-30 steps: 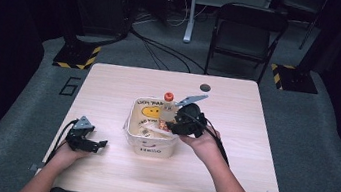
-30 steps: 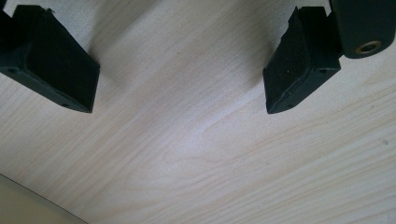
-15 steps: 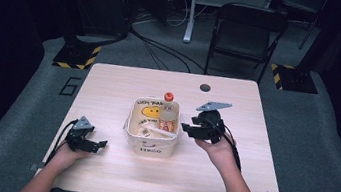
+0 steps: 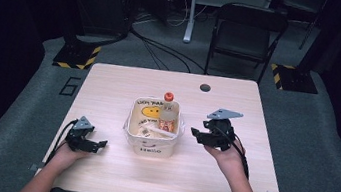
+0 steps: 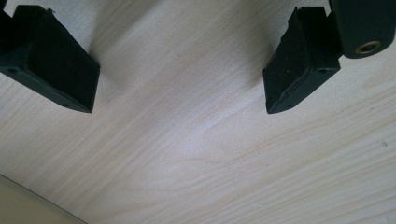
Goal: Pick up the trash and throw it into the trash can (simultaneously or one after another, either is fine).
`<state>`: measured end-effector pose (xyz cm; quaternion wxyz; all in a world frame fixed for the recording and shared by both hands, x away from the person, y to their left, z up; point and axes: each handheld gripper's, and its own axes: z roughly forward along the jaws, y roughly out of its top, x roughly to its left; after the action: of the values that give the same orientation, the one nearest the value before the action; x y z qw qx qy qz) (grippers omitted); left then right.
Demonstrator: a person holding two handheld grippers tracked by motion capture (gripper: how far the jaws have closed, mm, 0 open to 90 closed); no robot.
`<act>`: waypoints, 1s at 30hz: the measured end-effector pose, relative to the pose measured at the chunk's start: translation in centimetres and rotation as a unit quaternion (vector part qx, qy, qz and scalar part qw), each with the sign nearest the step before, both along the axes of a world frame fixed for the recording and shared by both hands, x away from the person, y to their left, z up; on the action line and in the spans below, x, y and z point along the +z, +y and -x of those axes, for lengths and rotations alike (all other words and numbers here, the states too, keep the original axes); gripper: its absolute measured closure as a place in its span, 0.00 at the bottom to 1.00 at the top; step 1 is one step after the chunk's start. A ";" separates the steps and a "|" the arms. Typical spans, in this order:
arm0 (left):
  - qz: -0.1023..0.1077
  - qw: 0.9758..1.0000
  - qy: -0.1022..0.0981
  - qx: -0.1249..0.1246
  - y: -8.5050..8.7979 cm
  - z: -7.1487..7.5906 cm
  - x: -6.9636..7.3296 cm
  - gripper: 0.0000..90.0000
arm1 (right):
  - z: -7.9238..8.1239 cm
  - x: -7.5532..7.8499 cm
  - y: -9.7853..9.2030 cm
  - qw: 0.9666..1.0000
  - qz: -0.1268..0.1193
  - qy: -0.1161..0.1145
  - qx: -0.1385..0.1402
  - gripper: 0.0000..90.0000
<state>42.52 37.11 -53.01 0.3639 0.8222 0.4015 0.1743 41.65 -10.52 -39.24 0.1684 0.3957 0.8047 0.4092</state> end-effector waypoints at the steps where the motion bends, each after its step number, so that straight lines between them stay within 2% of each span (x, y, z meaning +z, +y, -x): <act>1: 0.000 1.000 0.000 0.000 0.0 0.0 0.0 0.12 | 0.1 -0.1 -0.3 1.000 -0.001 0.000 -0.002 0.49; 7: -0.001 1.000 0.002 0.000 0.0 0.0 0.0 0.12 | 0.3 -0.9 -1.4 1.000 0.007 -0.002 -0.009 0.50; 21: -0.001 1.000 0.002 0.000 0.0 0.0 0.0 0.12 | 0.9 -4.1 -4.1 0.999 0.005 -0.002 -0.050 0.48; 26: -0.002 1.000 0.002 0.000 0.0 0.0 0.0 0.12 | 0.8 -5.5 -4.9 0.998 0.000 0.008 -0.055 0.48; 30: -0.001 1.000 0.002 0.000 0.0 0.0 0.0 0.12 | 0.7 -7.0 -5.2 0.998 0.008 0.024 -0.055 0.48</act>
<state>42.51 37.14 -52.98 0.3620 0.8232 0.4016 0.1732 40.92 -15.73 -46.20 0.1746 0.4475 0.7888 0.3836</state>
